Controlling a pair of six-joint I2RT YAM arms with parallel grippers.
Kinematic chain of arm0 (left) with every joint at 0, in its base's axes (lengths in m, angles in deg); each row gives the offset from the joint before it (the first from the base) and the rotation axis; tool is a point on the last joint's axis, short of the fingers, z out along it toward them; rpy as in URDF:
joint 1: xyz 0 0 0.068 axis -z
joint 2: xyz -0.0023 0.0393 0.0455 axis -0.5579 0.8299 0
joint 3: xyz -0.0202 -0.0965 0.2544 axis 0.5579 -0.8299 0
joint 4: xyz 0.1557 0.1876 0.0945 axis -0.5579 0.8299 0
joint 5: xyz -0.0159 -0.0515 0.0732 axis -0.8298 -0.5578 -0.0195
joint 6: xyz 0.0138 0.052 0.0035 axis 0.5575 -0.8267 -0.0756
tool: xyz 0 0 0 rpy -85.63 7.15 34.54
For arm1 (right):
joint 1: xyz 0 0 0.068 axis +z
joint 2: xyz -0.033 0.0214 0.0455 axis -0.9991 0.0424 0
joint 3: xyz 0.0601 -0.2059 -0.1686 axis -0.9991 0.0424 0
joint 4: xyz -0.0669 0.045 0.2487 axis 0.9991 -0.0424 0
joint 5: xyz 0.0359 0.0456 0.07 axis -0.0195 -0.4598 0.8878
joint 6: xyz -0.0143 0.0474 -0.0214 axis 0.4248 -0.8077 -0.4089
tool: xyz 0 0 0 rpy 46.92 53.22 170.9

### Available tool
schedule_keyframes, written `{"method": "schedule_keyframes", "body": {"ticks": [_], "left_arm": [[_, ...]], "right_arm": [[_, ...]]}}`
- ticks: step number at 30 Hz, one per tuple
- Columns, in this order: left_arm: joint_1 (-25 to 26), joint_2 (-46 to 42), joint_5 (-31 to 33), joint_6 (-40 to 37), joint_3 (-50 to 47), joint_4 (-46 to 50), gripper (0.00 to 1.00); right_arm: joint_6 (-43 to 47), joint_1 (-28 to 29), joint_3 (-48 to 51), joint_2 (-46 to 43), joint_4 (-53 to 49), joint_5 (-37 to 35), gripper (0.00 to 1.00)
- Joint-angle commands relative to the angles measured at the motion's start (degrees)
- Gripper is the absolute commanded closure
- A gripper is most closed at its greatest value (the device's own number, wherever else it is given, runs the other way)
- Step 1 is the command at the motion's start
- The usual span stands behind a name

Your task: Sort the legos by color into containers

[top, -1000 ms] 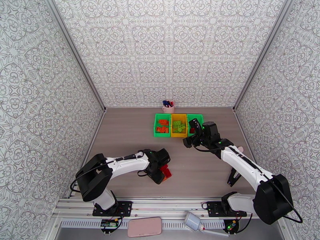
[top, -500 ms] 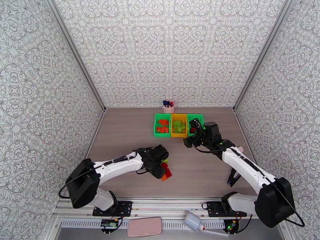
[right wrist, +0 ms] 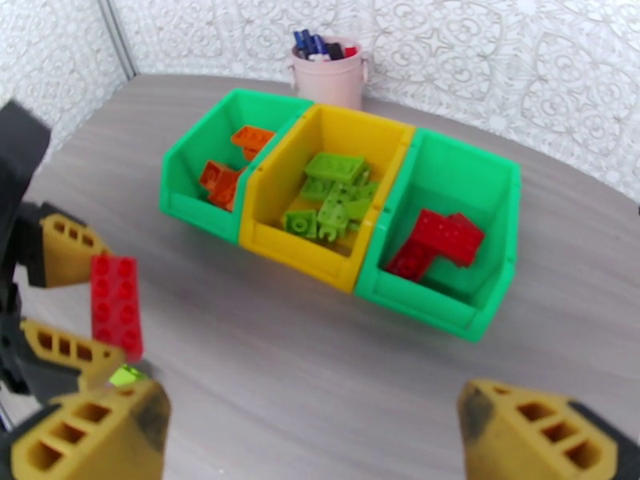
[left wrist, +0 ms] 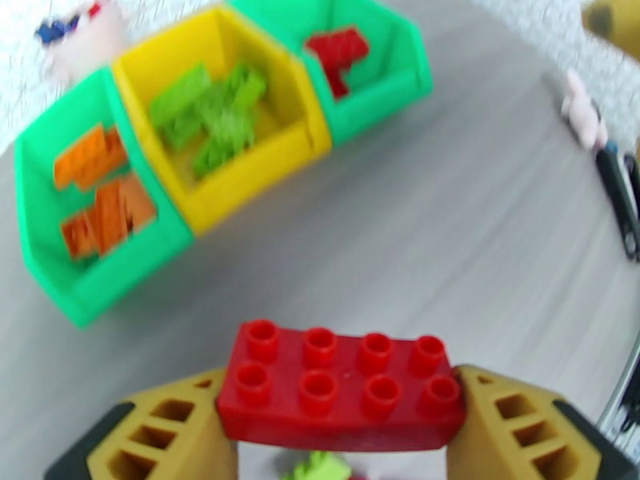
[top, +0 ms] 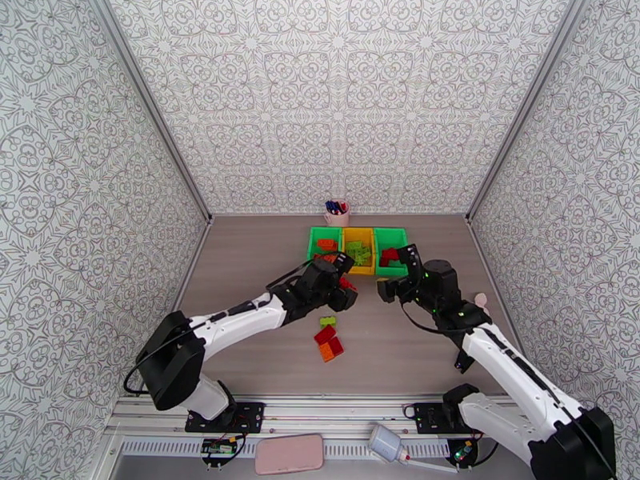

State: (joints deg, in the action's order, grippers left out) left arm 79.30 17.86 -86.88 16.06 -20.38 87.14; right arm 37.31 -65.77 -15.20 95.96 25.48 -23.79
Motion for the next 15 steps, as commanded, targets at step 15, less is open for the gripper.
{"method": "schedule_keyframes", "body": {"ticks": [15], "left_arm": [[-4.75, 32.4, -10.78, -0.78, 36.48, -13.23, 0.44]], "right_arm": [[-4.8, 0.07, 4.51, -8.36, -2.86, -7.9, 0.01]]}}
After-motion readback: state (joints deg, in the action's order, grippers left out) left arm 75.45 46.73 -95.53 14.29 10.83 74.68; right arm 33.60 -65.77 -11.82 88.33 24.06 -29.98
